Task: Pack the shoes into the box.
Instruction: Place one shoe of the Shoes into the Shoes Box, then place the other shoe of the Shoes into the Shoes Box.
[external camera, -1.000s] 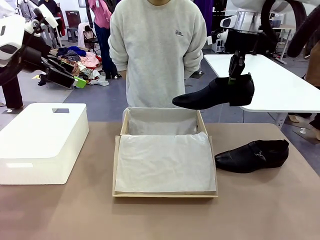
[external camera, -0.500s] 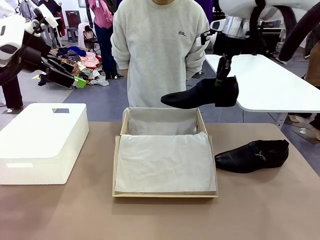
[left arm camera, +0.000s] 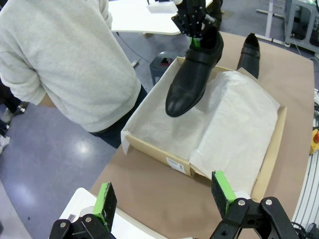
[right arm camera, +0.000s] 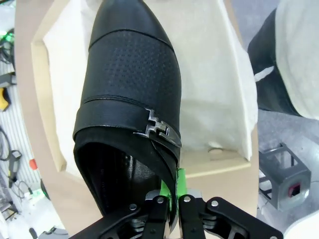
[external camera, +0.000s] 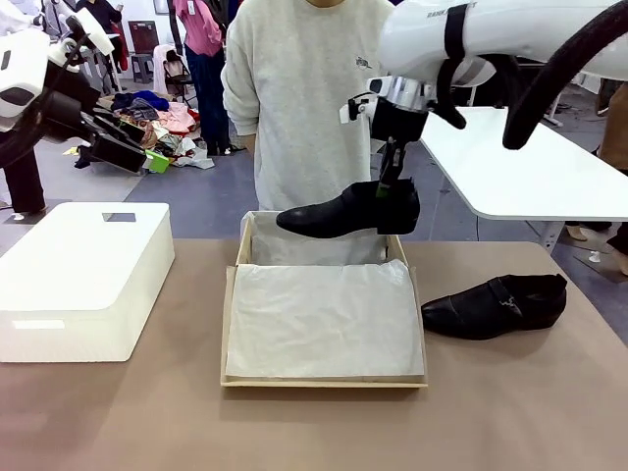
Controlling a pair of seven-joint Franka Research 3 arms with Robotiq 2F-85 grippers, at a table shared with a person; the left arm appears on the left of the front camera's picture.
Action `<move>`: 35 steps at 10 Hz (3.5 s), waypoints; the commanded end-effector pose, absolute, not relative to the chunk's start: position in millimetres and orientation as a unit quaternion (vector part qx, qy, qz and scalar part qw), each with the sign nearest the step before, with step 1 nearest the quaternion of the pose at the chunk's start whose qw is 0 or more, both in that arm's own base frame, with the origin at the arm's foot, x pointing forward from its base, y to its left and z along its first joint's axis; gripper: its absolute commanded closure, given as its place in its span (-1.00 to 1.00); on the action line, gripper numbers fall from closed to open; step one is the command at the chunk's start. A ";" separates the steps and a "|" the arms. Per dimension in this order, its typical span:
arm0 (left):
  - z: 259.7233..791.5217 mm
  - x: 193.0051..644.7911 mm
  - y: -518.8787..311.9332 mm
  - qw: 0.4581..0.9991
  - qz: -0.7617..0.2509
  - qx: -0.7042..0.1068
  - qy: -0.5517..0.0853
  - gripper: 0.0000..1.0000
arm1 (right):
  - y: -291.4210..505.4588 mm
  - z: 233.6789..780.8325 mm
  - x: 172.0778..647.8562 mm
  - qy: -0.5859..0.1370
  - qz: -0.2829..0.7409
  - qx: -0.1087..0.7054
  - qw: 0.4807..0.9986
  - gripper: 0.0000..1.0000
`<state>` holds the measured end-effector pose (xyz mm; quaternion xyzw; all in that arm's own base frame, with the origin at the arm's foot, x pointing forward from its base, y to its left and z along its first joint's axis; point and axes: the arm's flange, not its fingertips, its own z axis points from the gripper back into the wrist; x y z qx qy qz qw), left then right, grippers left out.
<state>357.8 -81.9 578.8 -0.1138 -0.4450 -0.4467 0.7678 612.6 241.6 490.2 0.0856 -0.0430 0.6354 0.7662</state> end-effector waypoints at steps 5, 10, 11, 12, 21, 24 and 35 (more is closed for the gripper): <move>578.7 358.1 -81.6 0.767 -0.447 -0.118 -0.446 -1.00 | 269.7 471.1 627.6 -0.045 0.632 0.083 0.769 1.00; 578.7 358.1 -81.6 0.767 -0.447 -0.118 -0.446 -1.00 | 282.0 441.1 638.0 -0.053 0.631 0.091 0.768 1.00; 578.7 358.1 -81.6 0.767 -0.447 -0.118 -0.446 -1.00 | 284.0 434.2 640.2 -0.049 0.634 0.095 0.765 1.00; 578.7 358.1 -81.6 0.767 -0.447 -0.118 -0.446 -1.00 | 284.9 428.6 643.0 -0.051 0.638 0.090 0.763 1.00; 578.7 358.1 -81.6 0.767 -0.447 -0.118 -0.446 -1.00 | 289.0 386.2 656.6 -0.036 0.661 0.107 0.742 1.00; 578.7 358.1 -81.6 0.767 -0.447 -0.118 -0.446 -1.00 | 290.8 383.2 656.9 -0.029 0.664 0.121 0.738 0.84; 578.7 358.1 -81.6 0.767 -0.447 -0.118 -0.446 -1.00 | 278.8 445.4 624.0 -0.012 0.669 0.135 0.731 -1.00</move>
